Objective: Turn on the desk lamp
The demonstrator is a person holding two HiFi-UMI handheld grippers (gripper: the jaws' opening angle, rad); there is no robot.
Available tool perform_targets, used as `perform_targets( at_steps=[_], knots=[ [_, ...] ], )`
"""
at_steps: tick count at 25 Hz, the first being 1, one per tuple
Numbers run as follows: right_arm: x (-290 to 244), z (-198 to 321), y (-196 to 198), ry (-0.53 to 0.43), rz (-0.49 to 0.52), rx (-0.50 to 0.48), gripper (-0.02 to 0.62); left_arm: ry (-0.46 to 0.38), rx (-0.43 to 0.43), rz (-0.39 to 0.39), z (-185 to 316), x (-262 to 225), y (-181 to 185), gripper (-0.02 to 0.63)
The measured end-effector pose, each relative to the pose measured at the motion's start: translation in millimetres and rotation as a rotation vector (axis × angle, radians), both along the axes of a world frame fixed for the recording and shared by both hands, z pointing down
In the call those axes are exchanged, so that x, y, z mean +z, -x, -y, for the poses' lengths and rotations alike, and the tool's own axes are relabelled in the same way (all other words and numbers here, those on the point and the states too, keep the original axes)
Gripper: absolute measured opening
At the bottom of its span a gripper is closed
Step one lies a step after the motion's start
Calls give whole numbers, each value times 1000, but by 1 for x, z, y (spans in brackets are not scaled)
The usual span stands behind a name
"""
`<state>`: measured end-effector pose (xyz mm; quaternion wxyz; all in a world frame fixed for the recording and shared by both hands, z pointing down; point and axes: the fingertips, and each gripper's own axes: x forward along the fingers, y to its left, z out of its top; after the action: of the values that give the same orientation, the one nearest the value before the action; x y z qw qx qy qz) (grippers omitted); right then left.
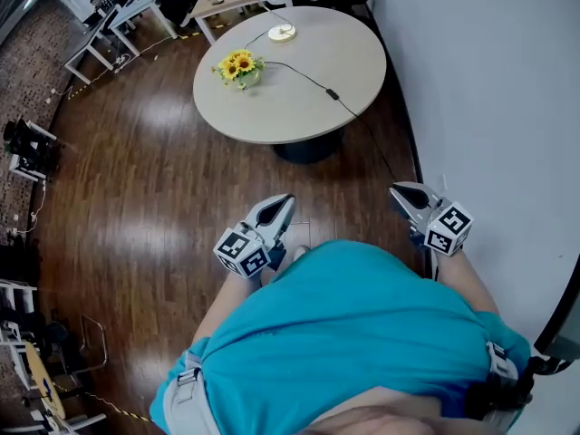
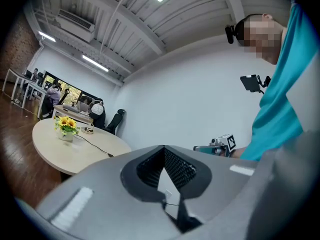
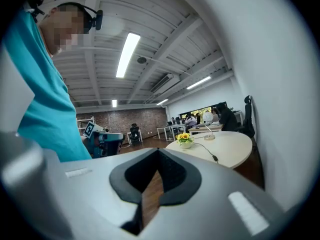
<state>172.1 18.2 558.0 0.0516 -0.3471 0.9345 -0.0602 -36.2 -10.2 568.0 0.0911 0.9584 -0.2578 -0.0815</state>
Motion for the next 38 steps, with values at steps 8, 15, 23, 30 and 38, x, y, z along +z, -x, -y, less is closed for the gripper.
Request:
perform_targets(
  at_steps=[8, 15, 23, 30, 38],
  knots=[
    [-26, 101, 117, 37, 46, 24, 2, 23, -2, 4, 96, -12, 120, 25],
    [-8, 162, 164, 88, 5, 0, 2, 45, -30, -2, 154, -3, 167, 25],
    [27, 230, 154, 116, 19, -52, 2, 71, -88, 25, 203, 13, 159, 26],
    [39, 300, 98, 117, 0, -144, 2, 69, -189, 54, 249, 8, 103, 25],
    [83, 382, 31, 149, -86, -171, 2, 117, -213, 93, 314, 20, 24, 25]
  ],
)
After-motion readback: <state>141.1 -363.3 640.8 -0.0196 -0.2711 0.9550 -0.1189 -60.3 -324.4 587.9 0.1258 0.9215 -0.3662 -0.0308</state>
